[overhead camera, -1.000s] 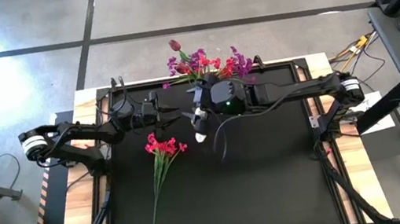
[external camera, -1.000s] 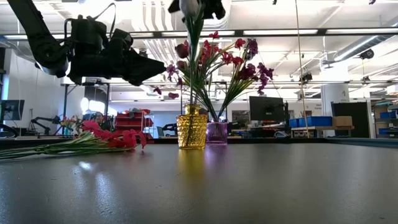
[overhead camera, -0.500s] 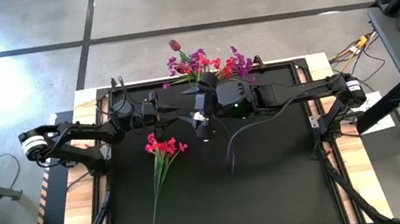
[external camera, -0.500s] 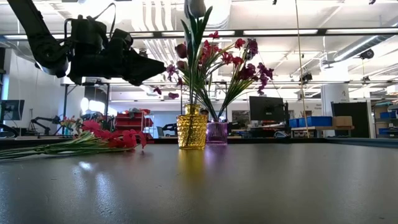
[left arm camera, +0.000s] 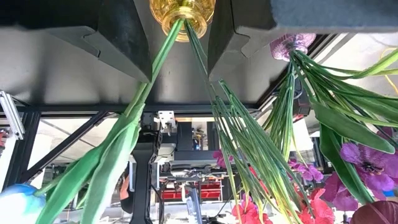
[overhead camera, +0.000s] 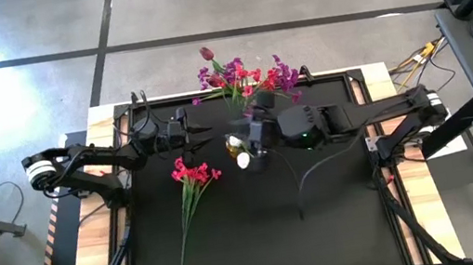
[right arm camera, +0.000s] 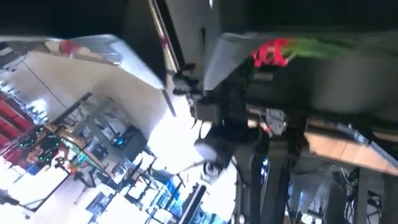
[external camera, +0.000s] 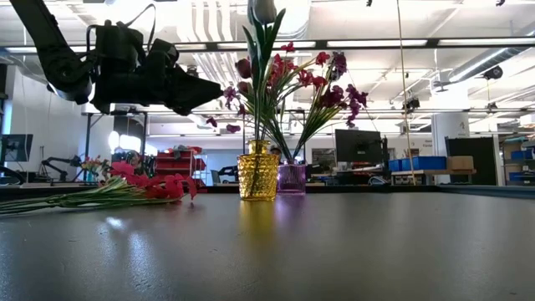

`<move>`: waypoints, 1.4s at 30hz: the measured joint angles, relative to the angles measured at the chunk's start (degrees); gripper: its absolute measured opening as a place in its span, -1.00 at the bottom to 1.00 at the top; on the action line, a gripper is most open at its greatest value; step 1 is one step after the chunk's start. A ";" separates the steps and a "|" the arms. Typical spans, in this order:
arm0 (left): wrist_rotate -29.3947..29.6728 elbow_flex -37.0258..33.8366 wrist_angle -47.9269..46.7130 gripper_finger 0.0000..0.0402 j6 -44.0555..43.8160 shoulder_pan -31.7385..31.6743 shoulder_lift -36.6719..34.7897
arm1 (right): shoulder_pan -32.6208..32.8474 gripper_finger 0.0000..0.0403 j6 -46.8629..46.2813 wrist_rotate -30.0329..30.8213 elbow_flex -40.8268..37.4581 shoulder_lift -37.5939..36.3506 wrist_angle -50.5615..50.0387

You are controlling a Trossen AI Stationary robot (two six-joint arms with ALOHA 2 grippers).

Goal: Sort flowers into vase by color
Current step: Put the red flowers into the yellow vase

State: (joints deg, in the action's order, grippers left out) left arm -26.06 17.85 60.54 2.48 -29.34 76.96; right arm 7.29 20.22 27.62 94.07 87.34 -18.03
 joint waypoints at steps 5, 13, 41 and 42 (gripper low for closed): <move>0.07 0.00 0.23 -0.29 0.00 0.00 -0.01 | -0.04 -0.90 -1.43 0.02 -9.65 -5.83 2.08; 0.66 0.00 0.27 -0.31 0.00 0.00 -0.01 | -0.27 -0.94 -3.52 1.03 -36.82 -19.01 21.48; 29.47 8.15 -74.11 -0.98 -11.84 13.92 -30.63 | -0.96 -0.94 -7.45 0.85 -73.92 -28.07 50.06; 31.57 9.71 -78.17 -0.98 -13.59 15.51 -30.59 | -0.96 -0.94 -8.15 0.61 -74.32 -28.07 50.08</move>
State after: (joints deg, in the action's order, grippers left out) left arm 5.50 27.56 -17.63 -11.11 -13.83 46.36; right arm 6.33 12.07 28.23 19.75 59.27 32.05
